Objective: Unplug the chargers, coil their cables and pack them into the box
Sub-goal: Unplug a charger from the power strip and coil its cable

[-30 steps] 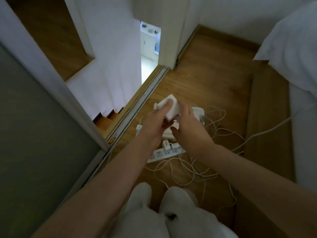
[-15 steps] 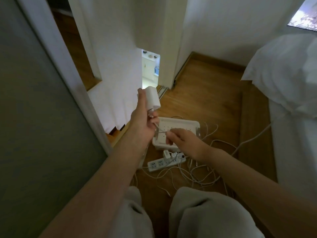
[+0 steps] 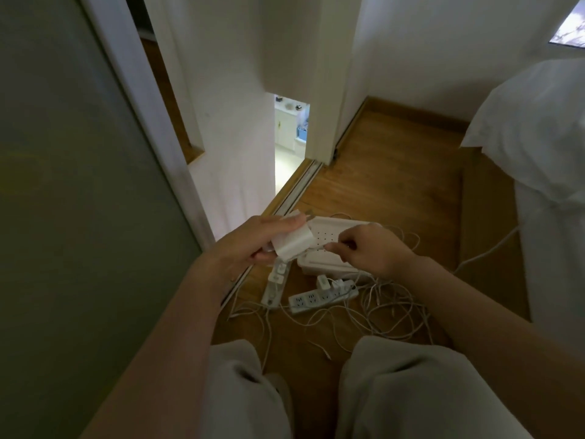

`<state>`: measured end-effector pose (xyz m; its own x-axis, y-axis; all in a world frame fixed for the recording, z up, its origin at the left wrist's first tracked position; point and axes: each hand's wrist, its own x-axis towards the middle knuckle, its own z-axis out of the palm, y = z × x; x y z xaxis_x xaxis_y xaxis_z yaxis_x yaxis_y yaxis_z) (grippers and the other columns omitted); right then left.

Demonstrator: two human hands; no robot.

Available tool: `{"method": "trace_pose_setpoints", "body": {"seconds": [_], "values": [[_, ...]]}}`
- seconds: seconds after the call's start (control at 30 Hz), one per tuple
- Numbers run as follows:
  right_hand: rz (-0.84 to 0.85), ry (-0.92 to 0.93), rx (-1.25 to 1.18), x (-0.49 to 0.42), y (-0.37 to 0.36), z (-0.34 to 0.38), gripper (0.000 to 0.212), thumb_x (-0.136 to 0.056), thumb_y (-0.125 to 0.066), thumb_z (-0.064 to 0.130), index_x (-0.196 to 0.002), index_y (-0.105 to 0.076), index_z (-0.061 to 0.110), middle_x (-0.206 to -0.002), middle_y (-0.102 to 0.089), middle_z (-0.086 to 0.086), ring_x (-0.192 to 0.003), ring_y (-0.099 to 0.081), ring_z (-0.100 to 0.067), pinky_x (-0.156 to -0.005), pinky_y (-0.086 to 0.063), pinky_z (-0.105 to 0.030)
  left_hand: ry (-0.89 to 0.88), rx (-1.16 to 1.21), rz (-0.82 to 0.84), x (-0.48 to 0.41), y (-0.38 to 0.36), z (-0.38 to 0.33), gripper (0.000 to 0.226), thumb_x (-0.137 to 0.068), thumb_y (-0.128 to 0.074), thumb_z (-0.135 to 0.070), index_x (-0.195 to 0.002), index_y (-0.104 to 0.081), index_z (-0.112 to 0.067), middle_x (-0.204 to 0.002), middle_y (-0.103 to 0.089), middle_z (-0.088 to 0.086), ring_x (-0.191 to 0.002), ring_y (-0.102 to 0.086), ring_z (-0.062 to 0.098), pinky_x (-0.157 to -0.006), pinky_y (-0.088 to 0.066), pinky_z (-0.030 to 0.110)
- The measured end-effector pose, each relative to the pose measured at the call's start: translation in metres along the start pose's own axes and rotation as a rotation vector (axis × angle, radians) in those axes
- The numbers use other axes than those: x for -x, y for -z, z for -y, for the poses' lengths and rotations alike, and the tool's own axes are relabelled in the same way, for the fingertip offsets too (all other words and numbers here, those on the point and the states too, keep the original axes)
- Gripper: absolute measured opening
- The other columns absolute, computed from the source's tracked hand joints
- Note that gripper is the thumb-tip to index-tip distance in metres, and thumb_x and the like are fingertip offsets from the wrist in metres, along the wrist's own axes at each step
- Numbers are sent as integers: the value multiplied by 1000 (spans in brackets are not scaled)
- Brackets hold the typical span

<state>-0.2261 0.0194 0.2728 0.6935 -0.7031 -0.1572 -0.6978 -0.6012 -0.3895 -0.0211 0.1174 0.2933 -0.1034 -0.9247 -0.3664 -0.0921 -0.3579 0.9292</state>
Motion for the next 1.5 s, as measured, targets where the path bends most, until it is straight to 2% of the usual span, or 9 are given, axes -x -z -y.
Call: {"method": "trace_pose_setpoints", "body": {"seconds": [0.13,0.27,0.5,0.6,0.83,1.03,1.13,1.27,1.5], "values": [[-52,-47,12,6,-21,-6,52,-84,-45,65,-53,-49,23,-48,-46,7,-42,-41,-7,-45,-32,-20,102,-311,46,5,-10,4,40,-75,-57,-57,-100,-62,-26,-80,-60,-1,-56,-48,8,-49,-36,16],[-92,-63,-78,13,-45,-8,38,-87,-46,59,-64,-56,30,-55,-51,10,-47,-46,-4,-47,-33,-17,190,-634,21,-5,-17,18,36,-90,-55,-46,-118,-53,-23,-105,-57,-3,-95,-58,13,-80,-51,29],[-328,-115,-111,-1,-47,-5,33,-88,-50,54,-67,-54,29,-54,-48,14,-49,-45,0,-45,-26,-14,187,-714,-137,-22,-28,17,27,-90,-57,-43,-107,-46,-25,-96,-51,-6,-82,-53,7,-70,-48,22],[-321,-115,-201,-7,-43,-23,36,-87,-51,54,-67,-52,24,-56,-48,11,-50,-45,-3,-48,-30,-17,75,-561,-227,-23,-33,6,28,-90,-56,-42,-109,-48,-24,-101,-54,-4,-83,-56,6,-64,-49,20],[93,-103,-106,5,-19,-73,31,-99,-34,37,-79,-50,20,-73,-54,5,-63,-51,-11,-55,-36,-17,43,-479,-415,-15,-10,6,29,-89,-57,-44,-109,-50,-25,-105,-53,-3,-80,-52,7,-58,-49,18],[-205,2,324,-13,55,-25,34,-99,-37,40,-95,-61,17,-67,-54,6,-58,-51,-12,-55,-42,-26,35,-492,-449,-14,-9,10,36,-88,-57,-48,-115,-50,-26,-109,-52,-3,-95,-54,13,-59,-46,18],[-400,168,589,-21,94,9,41,-98,-35,42,-97,-66,15,-69,-55,2,-58,-47,-15,-48,-25,-20,-27,-458,-513,-13,-11,8,39,-90,-52,-50,-120,-49,-25,-111,-53,-3,-96,-55,14,-67,-53,22],[-593,188,383,-22,115,38,39,-95,-43,46,-95,-68,15,-64,-52,8,-54,-46,-9,-51,-30,-20,-170,-194,-618,-8,-12,2,35,-91,-50,-50,-116,-49,-27,-100,-58,-2,-80,-61,12,-58,-53,20],[-149,128,227,-3,62,32,31,-94,-45,44,-101,-67,24,-70,-59,11,-61,-53,-3,-57,-43,-17,-151,262,-399,-1,-25,-3,29,-90,-51,-47,-107,-55,-25,-89,-58,2,-67,-55,9,-48,-43,15]]}}
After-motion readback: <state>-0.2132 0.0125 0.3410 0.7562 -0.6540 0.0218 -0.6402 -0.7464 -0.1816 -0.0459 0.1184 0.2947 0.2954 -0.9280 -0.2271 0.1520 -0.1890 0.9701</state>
